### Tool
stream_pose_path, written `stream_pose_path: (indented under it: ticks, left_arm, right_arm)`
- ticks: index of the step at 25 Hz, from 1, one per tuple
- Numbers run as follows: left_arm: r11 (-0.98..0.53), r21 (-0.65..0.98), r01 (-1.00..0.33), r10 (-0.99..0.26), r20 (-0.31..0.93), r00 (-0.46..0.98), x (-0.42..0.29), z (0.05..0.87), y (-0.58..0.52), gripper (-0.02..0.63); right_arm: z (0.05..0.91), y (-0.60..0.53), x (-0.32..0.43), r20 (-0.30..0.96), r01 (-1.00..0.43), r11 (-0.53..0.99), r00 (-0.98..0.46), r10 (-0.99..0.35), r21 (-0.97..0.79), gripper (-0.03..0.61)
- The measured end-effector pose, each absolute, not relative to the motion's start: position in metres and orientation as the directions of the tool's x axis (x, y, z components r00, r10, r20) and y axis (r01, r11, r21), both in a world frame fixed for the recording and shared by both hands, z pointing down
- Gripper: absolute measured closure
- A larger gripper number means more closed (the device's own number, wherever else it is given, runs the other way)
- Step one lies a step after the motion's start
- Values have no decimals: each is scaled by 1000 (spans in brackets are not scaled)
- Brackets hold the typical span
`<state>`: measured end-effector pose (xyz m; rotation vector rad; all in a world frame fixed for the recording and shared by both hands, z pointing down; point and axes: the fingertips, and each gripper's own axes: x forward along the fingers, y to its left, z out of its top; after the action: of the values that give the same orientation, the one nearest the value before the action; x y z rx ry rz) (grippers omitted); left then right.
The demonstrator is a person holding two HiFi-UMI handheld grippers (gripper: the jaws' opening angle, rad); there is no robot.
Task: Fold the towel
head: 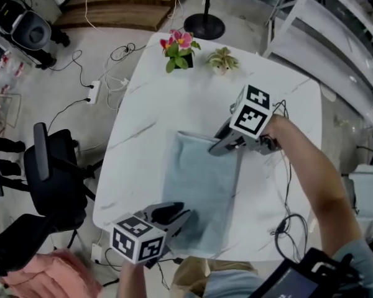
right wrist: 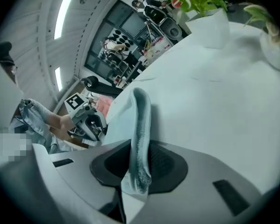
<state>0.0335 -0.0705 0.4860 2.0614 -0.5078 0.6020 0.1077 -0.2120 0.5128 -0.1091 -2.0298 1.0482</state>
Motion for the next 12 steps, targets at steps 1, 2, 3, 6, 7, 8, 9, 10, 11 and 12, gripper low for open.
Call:
stream_pose_path:
  ticks: [1,2,3,6,7,8,9,10,11,12]
  left_arm:
    - [-504,655,-563,-125,590,798,34,488,-72,509]
    - [-499,659,-562,-132,584,801,34,489,-73,513]
    - [-498,661,-562,-142,577,804,33,488,-74,515]
    - [-510,648,-565,-182,561,807,30,479,-73,520]
    - [-517,641,-567,-196,556,808,29,474,-71,522]
    - [-524,634,-568,-211,550,808,27,469,-68,522]
    - [-529,628,-571,-225,545,808,25,463,-64,523]
    - [-532,623,-574,-239,540,807,22,457,-60,524]
    - [-535,617,-578,-255,534,806,18,452,-55,526]
    - [-537,611,-581,-270,528,805,15,446,-50,526]
  right_arm:
    - [514,-213,107,639,-273,656,-648,415,-703,484]
    - [513,-215,106,645,-275,668,-651,400,-692,493]
    - [510,-218,105,652,-280,682,-660,375,-676,500]
    - [490,-222,101,670,-294,734,-685,285,-613,508]
    - [481,-222,100,681,-299,754,-687,256,-585,509]
    - [472,-221,99,692,-304,775,-686,226,-554,509]
    - [463,-218,97,705,-309,796,-682,196,-520,509]
    - [453,-214,94,718,-312,818,-677,166,-483,511]
    - [443,-209,92,731,-313,840,-669,136,-443,511]
    - [433,-204,89,744,-313,862,-660,105,-399,511]
